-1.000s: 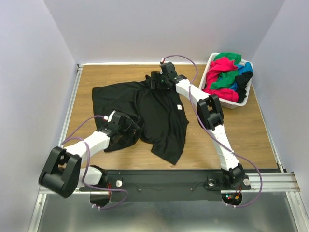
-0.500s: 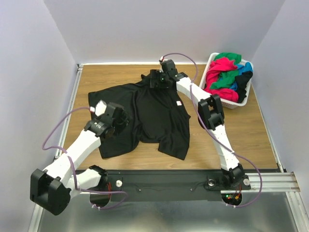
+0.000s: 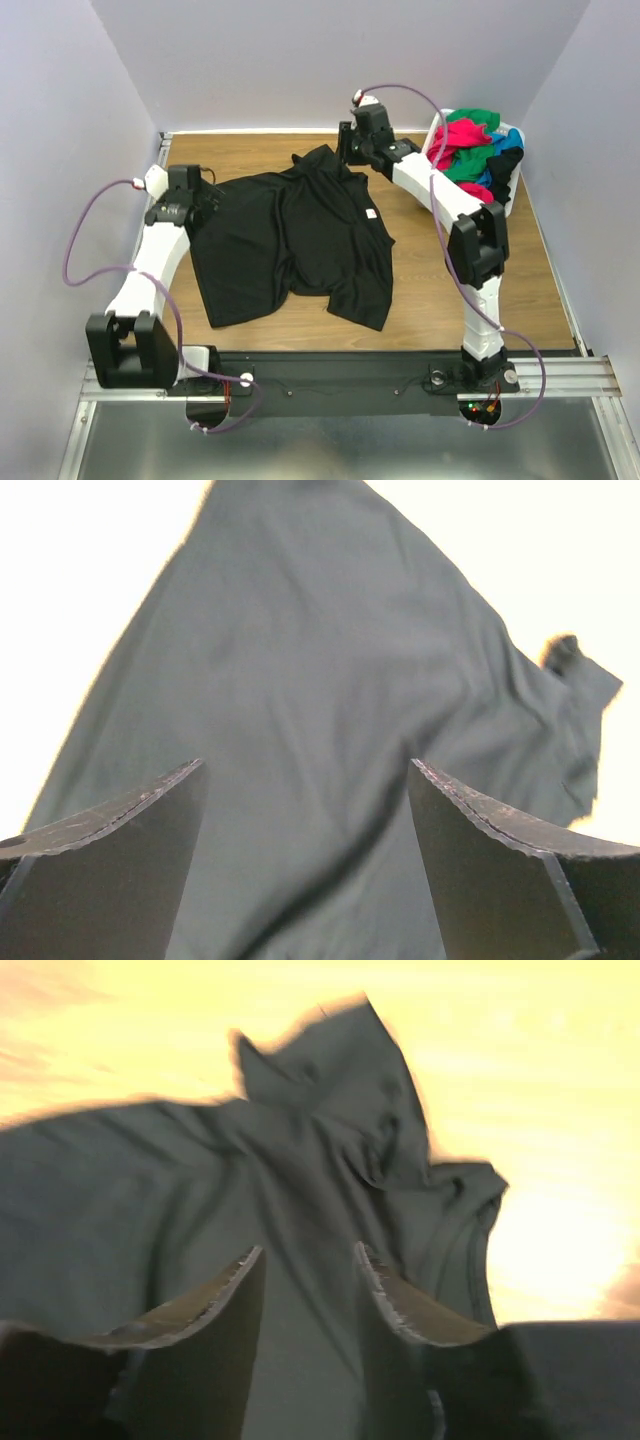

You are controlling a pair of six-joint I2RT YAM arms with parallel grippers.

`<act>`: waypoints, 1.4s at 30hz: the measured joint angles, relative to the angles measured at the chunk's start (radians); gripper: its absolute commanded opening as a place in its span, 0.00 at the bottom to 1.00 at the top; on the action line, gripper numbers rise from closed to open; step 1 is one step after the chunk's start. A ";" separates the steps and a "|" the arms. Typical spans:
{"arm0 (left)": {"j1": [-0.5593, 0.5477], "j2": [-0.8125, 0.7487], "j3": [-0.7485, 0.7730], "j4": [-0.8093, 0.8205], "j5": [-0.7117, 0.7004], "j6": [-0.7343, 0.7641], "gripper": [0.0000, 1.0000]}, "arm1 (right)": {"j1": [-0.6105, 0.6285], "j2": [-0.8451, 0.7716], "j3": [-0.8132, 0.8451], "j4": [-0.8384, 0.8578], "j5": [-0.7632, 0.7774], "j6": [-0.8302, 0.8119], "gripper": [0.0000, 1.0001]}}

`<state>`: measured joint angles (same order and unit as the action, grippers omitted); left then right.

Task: Fold and stack the t-shirts
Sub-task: Flatten the tshirt out

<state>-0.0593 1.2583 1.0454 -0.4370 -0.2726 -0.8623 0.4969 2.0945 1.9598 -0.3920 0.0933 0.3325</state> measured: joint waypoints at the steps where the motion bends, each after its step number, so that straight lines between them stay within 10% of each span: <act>1: 0.026 0.041 0.027 0.007 0.008 0.022 0.92 | 0.000 0.023 -0.006 -0.001 0.009 -0.005 0.42; 22: 0.161 0.861 0.595 0.097 0.164 0.315 0.87 | -0.002 0.324 0.059 -0.062 0.252 -0.068 0.37; 42: 0.129 1.101 0.925 0.027 0.239 0.420 0.86 | -0.104 0.272 -0.048 -0.001 0.294 -0.053 0.35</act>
<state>0.0700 2.3589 1.9701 -0.4103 -0.0334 -0.4427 0.3931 2.3665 1.9114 -0.3931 0.3874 0.2798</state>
